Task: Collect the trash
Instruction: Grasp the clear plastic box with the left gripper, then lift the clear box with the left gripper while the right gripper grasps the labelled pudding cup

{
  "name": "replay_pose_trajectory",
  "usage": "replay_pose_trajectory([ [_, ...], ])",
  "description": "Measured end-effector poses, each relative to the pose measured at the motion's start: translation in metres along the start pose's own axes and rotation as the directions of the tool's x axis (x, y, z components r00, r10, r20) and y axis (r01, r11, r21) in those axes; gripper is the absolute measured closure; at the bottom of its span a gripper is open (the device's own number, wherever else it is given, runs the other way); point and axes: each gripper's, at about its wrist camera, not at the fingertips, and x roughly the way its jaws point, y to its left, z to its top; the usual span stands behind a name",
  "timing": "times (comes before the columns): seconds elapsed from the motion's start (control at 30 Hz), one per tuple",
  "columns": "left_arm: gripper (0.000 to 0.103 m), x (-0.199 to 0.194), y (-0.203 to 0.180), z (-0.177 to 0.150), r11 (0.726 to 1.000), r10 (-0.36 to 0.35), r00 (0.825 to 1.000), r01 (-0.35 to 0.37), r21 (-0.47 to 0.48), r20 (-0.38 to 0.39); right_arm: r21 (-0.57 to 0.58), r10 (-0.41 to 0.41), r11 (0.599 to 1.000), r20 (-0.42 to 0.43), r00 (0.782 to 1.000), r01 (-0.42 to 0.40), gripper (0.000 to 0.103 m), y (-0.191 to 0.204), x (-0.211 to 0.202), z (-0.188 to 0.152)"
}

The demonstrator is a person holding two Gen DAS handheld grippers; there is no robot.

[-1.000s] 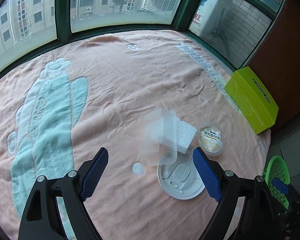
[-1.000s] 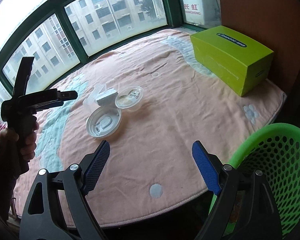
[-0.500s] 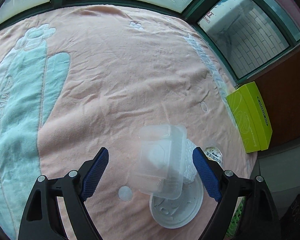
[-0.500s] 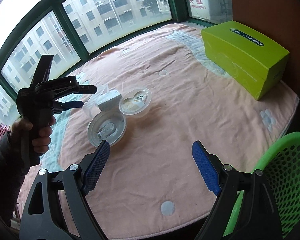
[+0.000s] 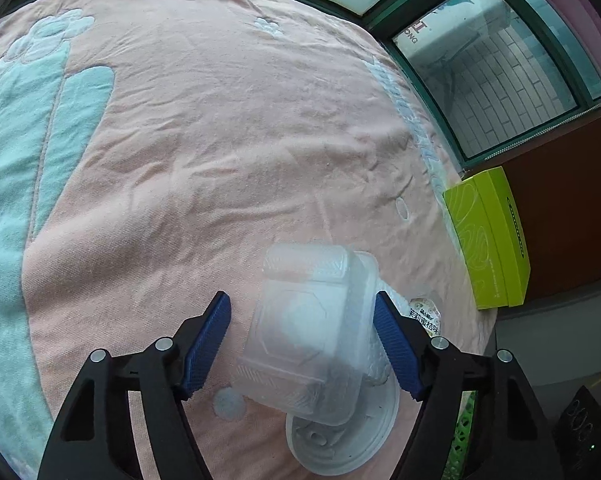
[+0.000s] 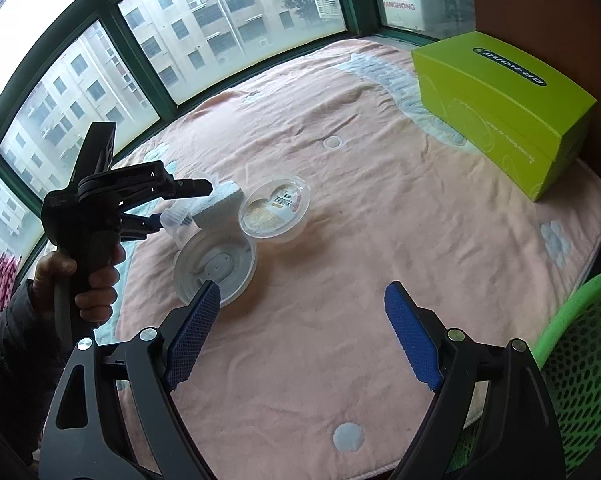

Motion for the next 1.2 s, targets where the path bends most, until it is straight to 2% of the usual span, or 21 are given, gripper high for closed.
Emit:
replay_pose_trajectory([
  [0.1,0.047,-0.002,0.002,-0.001,0.999,-0.034,0.999,0.035,-0.014,0.005,0.006,0.008,1.000,-0.003,1.000,-0.008,0.019,0.000,0.004,0.003],
  [0.43,0.048,-0.032,0.001,-0.005,0.999,0.037,0.996,-0.037,0.005,0.083,-0.052,0.008,0.999,-0.035,0.999,-0.010,0.019,0.014,0.032,0.018],
  [0.67,0.049,-0.058,-0.010,-0.008,0.984,0.152,0.977,-0.164,0.071,0.150,-0.115,-0.020,0.993,-0.071,0.997,0.012,0.019,0.027,0.064,0.032],
  [0.87,0.050,-0.075,-0.018,-0.018,0.964,0.218,0.955,-0.243,0.107,0.203,-0.195,-0.090,0.978,-0.073,0.993,0.074,0.020,0.036,0.088,0.038],
  [0.97,0.050,-0.081,-0.019,-0.022,0.956,0.243,0.946,-0.271,0.110,0.212,-0.214,-0.113,0.972,-0.083,0.990,0.093,0.022,0.035,0.099,0.040],
  [1.1,0.050,-0.088,-0.022,-0.029,0.947,0.266,0.935,-0.299,0.119,0.234,-0.197,-0.103,0.977,-0.091,0.991,0.084,0.023,0.032,0.108,0.044],
  [1.2,0.050,-0.091,-0.024,-0.035,0.946,0.267,0.933,-0.302,0.121,0.242,-0.202,-0.091,0.977,-0.095,0.991,0.070,0.031,0.034,0.110,0.044],
])
